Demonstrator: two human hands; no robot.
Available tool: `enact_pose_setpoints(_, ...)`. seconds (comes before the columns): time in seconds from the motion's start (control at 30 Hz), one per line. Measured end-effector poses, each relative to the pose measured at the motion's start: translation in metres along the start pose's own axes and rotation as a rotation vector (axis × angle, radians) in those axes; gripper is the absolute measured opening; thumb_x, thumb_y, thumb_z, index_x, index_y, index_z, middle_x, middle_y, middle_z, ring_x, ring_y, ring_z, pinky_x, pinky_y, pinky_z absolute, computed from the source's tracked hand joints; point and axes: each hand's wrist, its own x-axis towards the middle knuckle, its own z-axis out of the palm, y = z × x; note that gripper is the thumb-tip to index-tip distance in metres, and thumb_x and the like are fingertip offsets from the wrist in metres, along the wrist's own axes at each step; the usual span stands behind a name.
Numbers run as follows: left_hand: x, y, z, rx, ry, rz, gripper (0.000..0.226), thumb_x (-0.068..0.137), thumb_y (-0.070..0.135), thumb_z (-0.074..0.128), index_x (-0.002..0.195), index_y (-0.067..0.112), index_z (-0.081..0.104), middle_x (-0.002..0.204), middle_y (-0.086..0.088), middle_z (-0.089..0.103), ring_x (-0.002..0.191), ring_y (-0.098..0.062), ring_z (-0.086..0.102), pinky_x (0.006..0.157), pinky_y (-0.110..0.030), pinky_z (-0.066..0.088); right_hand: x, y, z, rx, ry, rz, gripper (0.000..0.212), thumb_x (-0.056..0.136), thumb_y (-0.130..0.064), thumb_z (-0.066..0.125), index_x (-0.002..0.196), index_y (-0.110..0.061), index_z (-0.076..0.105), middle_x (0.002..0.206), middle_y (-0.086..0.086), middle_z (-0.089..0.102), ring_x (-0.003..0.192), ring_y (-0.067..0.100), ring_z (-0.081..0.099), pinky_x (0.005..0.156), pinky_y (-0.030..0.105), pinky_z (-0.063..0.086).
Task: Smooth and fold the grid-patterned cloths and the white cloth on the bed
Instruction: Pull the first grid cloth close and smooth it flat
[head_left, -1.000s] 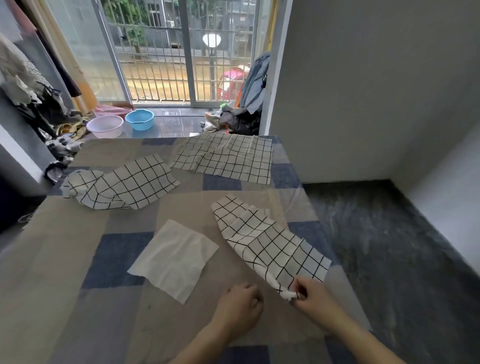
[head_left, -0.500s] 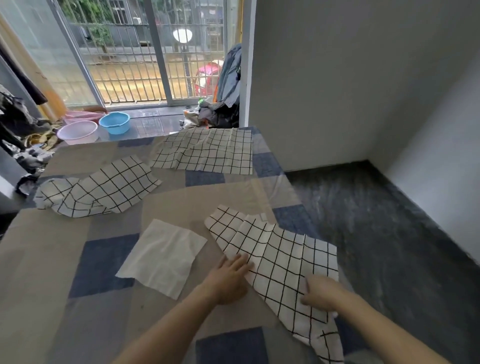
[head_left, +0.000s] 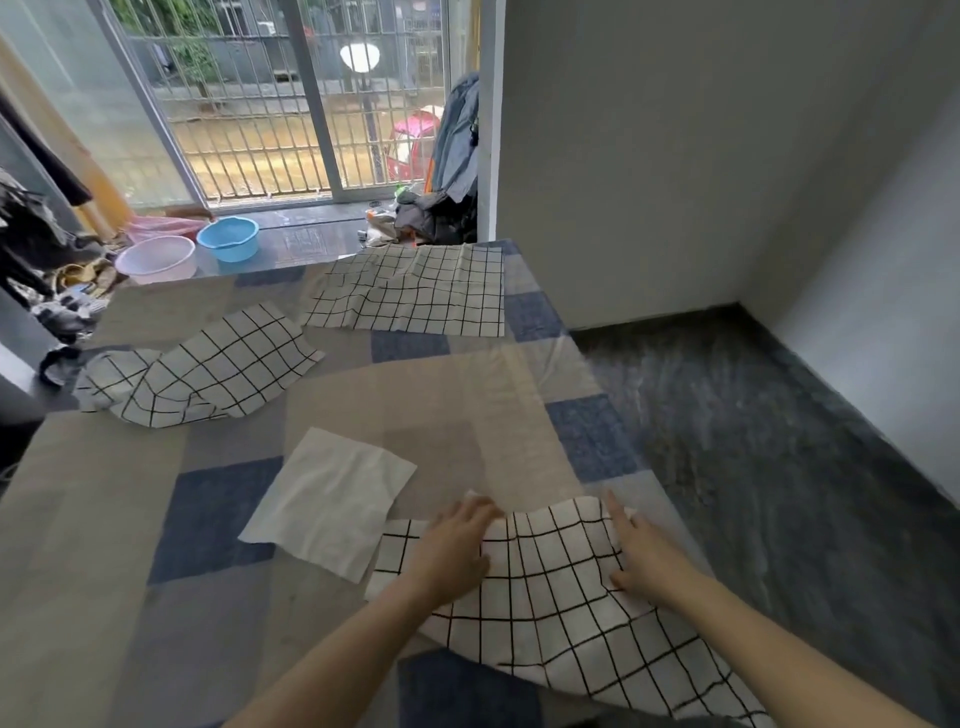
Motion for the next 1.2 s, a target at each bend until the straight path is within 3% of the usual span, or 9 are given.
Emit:
enact_pose_setpoints(0.1,-0.008,-0.026,-0.002,0.096,-0.135,-0.193,0.083,0.082,0.048,0.061,0.15,0.025,0.021,0.157,0.005,0.017,0.144,-0.022,0.018,0.115,-0.042,0.019,-0.003,0.002,0.002,-0.003,-0.06,0.003,0.106,0.086,-0.027,0.067,0.15,-0.03,-0.017,0.099,0.004,0.062,0.074,0.01,0.057,0.063,0.022,0.048)
enact_pose_setpoints(0.27,-0.021,-0.045,-0.012,0.154,-0.052,-0.112,0.026,0.084,0.042,0.054,0.109,0.032,0.055,0.114,0.012,0.057,0.108,-0.011,0.052,0.104,-0.031,0.033,-0.003,0.014,0.001,-0.086,-0.159,0.007,0.079,0.076,-0.023,0.07,0.14,-0.029,0.026,0.131,0.006,0.053,0.107,0.023,0.057,0.085,0.032,0.051)
enact_pose_setpoints(0.43,-0.03,-0.055,-0.021,0.043,-0.131,-0.206,0.023,0.086,0.037,0.062,0.106,0.032,0.052,0.088,0.015,0.057,0.09,-0.011,0.058,0.081,-0.024,0.038,-0.001,0.019,-0.01,-0.174,-0.134,0.012,0.042,0.069,-0.031,0.068,0.108,-0.029,0.053,0.132,0.001,0.035,0.126,0.023,0.037,0.093,0.033,0.043)
enact_pose_setpoints(0.63,-0.02,-0.068,-0.057,0.002,-0.118,-0.255,0.017,0.085,0.039,0.063,0.086,0.022,0.059,0.091,0.005,0.058,0.084,-0.016,0.053,0.07,-0.03,0.042,-0.006,0.018,-0.04,0.243,-0.055,-0.055,0.052,0.072,-0.066,0.064,0.099,-0.025,0.046,0.1,-0.012,0.047,0.094,0.008,0.048,0.068,0.024,0.037)
enact_pose_setpoints(0.77,-0.017,-0.075,-0.092,-0.027,-0.164,-0.225,0.012,0.087,0.026,0.063,0.086,0.014,0.064,0.084,0.001,0.063,0.076,-0.013,0.051,0.061,-0.019,0.035,-0.006,0.015,-0.061,0.442,-0.019,-0.043,0.019,0.094,-0.03,0.052,0.081,-0.017,0.046,0.078,-0.001,0.047,0.066,0.011,0.045,0.059,0.026,0.037)
enact_pose_setpoints(0.87,-0.013,-0.088,-0.117,-0.066,-0.194,-0.244,0.027,0.086,0.035,0.065,0.064,0.022,0.057,0.063,0.01,0.049,0.06,-0.008,0.043,0.058,-0.023,0.032,0.008,0.023,-0.077,0.251,-0.172,0.057,0.009,0.079,-0.024,0.062,0.083,-0.018,0.057,0.09,0.003,0.063,0.08,0.018,0.061,0.067,0.03,0.051)
enact_pose_setpoints(1.0,0.001,-0.089,-0.162,-0.202,-0.335,-0.264,0.025,0.087,0.028,0.07,0.063,0.021,0.062,0.058,0.013,0.05,0.057,-0.006,0.044,0.057,-0.021,0.036,0.029,0.031,-0.101,0.051,-0.508,0.29,0.045,0.052,-0.03,0.084,0.094,-0.023,0.068,0.117,0.007,0.063,0.098,0.023,0.064,0.07,0.032,0.058)
enact_pose_setpoints(1.1,0.025,-0.088,-0.222,-0.006,-0.158,-0.212,0.023,0.087,0.028,0.07,0.064,0.024,0.068,0.061,0.011,0.059,0.063,-0.014,0.056,0.066,-0.026,0.044,0.03,0.004,-0.159,0.123,0.073,0.167,0.014,0.076,-0.024,0.074,0.081,-0.016,0.064,0.087,0.006,0.065,0.086,0.026,0.065,0.061,0.031,0.051)
enact_pose_setpoints(1.2,0.042,-0.059,-0.313,-0.079,0.567,-0.124,0.011,0.089,0.024,0.069,0.095,0.021,0.077,0.091,0.001,0.075,0.079,-0.015,0.068,0.078,-0.024,0.048,0.02,-0.03,-0.256,0.365,0.991,0.03,0.023,0.087,-0.022,0.061,0.069,-0.017,0.048,0.066,0.004,0.054,0.066,0.027,0.054,0.049,0.025,0.027)
